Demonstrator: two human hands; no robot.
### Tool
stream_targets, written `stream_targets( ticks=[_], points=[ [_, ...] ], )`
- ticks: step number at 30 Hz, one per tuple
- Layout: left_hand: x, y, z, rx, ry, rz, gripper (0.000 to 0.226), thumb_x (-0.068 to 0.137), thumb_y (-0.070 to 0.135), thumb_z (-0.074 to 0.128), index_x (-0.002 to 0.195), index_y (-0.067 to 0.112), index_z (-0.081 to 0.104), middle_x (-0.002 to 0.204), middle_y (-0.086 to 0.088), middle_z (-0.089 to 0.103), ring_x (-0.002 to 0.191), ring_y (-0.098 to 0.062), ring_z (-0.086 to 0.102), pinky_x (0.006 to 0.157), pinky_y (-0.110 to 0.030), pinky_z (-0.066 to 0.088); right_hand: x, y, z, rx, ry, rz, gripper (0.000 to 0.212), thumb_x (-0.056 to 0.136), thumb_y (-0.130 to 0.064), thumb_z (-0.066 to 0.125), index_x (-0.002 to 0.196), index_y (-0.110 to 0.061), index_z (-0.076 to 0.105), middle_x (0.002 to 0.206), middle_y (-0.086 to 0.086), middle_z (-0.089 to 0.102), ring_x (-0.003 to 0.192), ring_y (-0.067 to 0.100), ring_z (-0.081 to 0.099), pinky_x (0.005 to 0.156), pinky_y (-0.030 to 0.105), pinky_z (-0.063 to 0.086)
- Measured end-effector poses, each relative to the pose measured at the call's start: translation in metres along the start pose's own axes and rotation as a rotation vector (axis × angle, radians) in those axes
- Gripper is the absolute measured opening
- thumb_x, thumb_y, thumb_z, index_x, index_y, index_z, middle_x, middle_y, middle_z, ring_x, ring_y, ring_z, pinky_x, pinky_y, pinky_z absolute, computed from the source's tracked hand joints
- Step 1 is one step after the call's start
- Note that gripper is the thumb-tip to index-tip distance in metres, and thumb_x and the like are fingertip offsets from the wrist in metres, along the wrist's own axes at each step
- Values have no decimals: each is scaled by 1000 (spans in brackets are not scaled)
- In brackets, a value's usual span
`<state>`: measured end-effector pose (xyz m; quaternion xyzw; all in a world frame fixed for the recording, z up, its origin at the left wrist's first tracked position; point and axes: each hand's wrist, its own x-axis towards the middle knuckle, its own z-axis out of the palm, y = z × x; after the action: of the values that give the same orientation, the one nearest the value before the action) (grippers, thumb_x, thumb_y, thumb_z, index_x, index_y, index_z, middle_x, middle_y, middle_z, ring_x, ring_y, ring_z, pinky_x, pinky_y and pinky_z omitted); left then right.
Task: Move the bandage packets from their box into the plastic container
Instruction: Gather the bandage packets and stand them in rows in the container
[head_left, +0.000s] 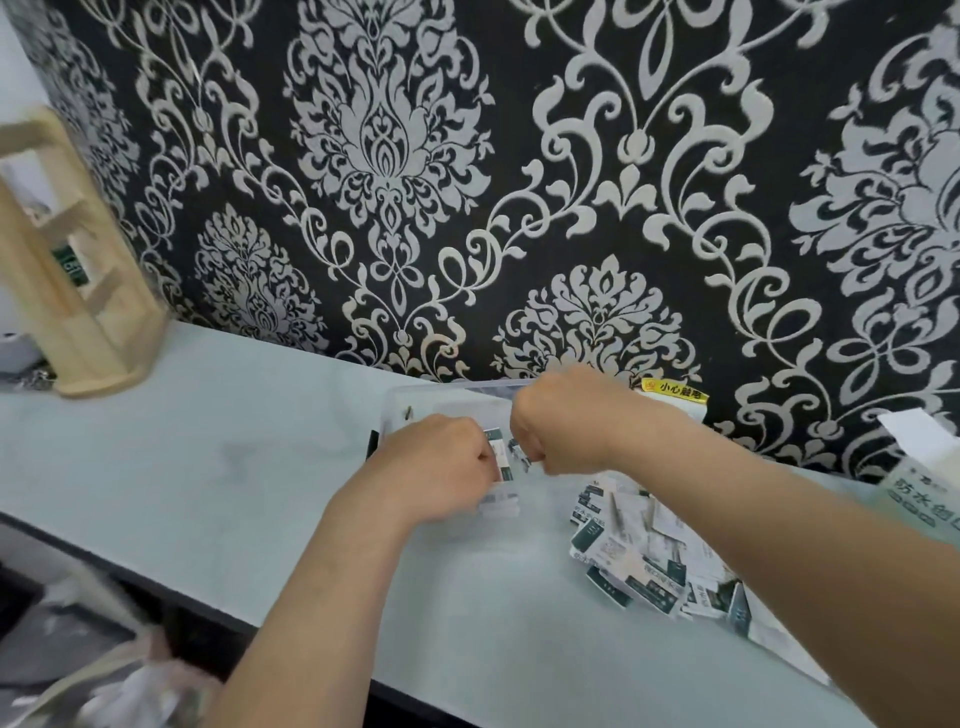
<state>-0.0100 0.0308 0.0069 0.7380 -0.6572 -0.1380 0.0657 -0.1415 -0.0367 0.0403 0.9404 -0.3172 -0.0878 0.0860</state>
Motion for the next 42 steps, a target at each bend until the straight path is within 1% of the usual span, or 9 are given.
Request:
stream_targets(
  ticks=[6,9,13,17,25,30,33,37,42],
  points=[
    [2,0,1,19,-5,20,33,91,23,42,106,24,72,109,-2,69,103,-25,60,76,-32,39,22,-3,-1,-110,-278,-64,24,89,-3,46,72,-18,55,82,-2,59,90,21,53,102,46,30],
    [2,-1,1,12,-9,26,32,90,23,43,104,22,72,103,-4,69,99,-26,60,80,-33,47,30,-2,4,-212,-363,-68,28,89,-10,58,64,-15,47,69,-2,47,73,16,44,109,54,23],
    [1,0,0,-24,-29,15,32,88,19,43,101,21,73,100,-4,69,95,-27,61,85,-38,51,32,-7,5,-218,-449,-69,40,80,-37,76,63,-14,47,69,-4,47,78,17,48,111,55,16],
    [0,2,-3,-46,-31,15,32,88,18,43,98,21,73,93,-4,69,91,-25,62,80,-34,52,36,-4,13,-223,-326,-102,31,89,-21,65,65,-15,45,68,-4,46,79,16,50,104,49,25],
    [-6,7,-15,-282,223,88,39,85,8,45,87,34,75,73,10,64,55,-7,56,64,-27,52,11,13,-16,145,-92,-9,23,78,-43,74,80,-22,64,94,-3,61,105,19,41,90,42,41],
    [-19,44,-26,-435,379,263,39,83,-1,47,77,27,75,46,16,56,36,-6,41,40,-14,34,-33,45,-24,572,123,199,24,80,-32,75,70,-17,59,80,1,67,77,19,60,70,32,52],
    [-22,71,-23,-415,299,327,37,82,0,48,78,25,75,54,18,61,44,-3,50,45,-12,38,-75,60,-6,754,207,351,19,81,-25,75,72,-16,61,72,-5,62,67,12,55,65,26,47],
    [-14,114,14,-260,115,369,38,87,10,48,114,28,67,108,6,70,100,-13,62,89,-30,51,-115,70,39,765,182,582,11,85,-26,70,92,-23,62,101,-4,60,92,15,58,78,29,47],
    [1,148,74,-28,11,335,41,95,32,51,132,15,49,124,-8,57,116,-29,48,90,-38,42,-140,78,83,738,110,767,43,88,-17,62,127,-30,52,127,5,50,119,28,47,98,45,43]
  ],
)
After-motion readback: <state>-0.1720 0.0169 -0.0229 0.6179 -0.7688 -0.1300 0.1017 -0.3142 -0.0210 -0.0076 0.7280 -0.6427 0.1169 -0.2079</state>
